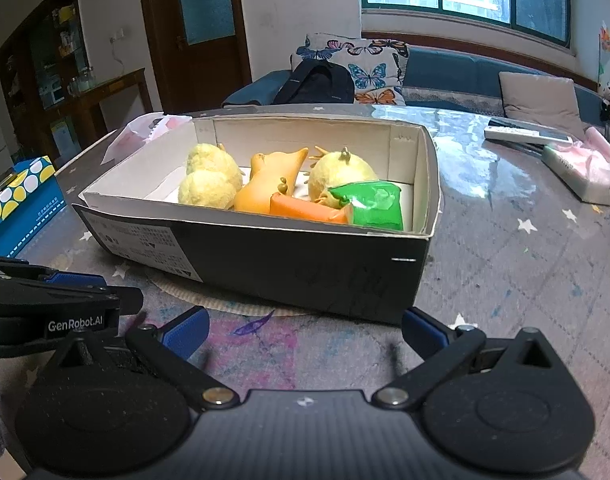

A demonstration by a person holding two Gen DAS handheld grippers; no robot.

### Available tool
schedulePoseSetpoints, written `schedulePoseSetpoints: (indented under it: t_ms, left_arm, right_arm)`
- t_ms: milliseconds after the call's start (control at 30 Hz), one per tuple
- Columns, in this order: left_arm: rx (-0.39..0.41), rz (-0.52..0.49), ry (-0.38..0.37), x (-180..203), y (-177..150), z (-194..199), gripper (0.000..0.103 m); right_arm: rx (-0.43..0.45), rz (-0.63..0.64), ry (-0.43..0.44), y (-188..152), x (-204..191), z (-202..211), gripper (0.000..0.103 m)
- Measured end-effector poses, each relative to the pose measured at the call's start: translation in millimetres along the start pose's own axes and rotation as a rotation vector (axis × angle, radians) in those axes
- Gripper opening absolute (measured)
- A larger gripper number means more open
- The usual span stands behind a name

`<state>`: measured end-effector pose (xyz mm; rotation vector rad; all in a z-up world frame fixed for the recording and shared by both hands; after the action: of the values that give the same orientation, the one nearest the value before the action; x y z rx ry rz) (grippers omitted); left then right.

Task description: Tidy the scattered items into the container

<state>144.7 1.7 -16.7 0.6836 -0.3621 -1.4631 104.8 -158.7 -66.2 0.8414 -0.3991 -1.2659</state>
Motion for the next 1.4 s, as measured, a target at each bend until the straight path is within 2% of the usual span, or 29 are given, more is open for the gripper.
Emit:
schedulePoseSetpoints:
  t_ms: [1400]
  left_arm:
    - [-0.083,-0.016,0.023,4,12,-21,0.033]
  right_arm:
    - [-0.065,-0.046,-0.059,8,10,-15,0.103]
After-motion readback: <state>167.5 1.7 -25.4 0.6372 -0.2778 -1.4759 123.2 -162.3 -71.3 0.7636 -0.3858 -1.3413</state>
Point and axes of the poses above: each gripper's, at about its wrist camera, not at the fingertips, and z roughly against the way its jaws point, x to its right, y to its top, the point moved 3 cm from there along -z, roughly the way its jaws point, and after that the axes turned 8 degrees about y, right-handed, at the moved point
